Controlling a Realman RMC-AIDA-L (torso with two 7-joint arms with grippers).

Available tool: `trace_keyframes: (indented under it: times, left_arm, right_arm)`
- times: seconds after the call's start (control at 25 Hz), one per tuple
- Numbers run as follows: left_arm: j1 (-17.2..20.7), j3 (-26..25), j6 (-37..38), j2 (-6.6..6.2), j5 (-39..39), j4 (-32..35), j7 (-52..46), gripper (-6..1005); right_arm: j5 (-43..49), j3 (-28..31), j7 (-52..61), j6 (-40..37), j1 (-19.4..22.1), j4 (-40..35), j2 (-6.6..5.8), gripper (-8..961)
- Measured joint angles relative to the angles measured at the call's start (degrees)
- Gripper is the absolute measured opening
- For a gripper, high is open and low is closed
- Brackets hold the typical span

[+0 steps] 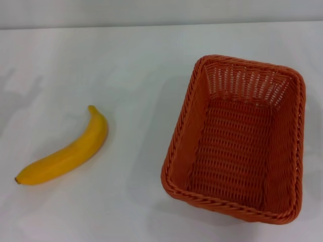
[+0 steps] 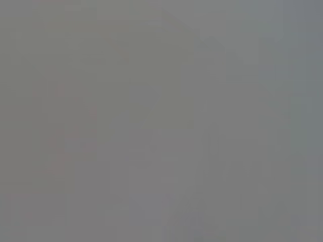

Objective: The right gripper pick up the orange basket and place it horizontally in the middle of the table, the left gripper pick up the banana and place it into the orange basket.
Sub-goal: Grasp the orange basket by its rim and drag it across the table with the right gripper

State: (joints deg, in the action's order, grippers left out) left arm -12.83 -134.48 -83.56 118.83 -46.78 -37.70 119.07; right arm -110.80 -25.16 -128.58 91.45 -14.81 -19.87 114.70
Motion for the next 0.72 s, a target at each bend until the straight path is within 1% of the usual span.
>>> trace_keyframes:
  times: [0.72]
  left_arm:
    - [0.1,0.1,-0.7,0.00,0.0,0.0,-0.2,884]
  right_arm:
    - [-0.1,0.3,0.5,0.8,0.4,0.0,0.00,817]
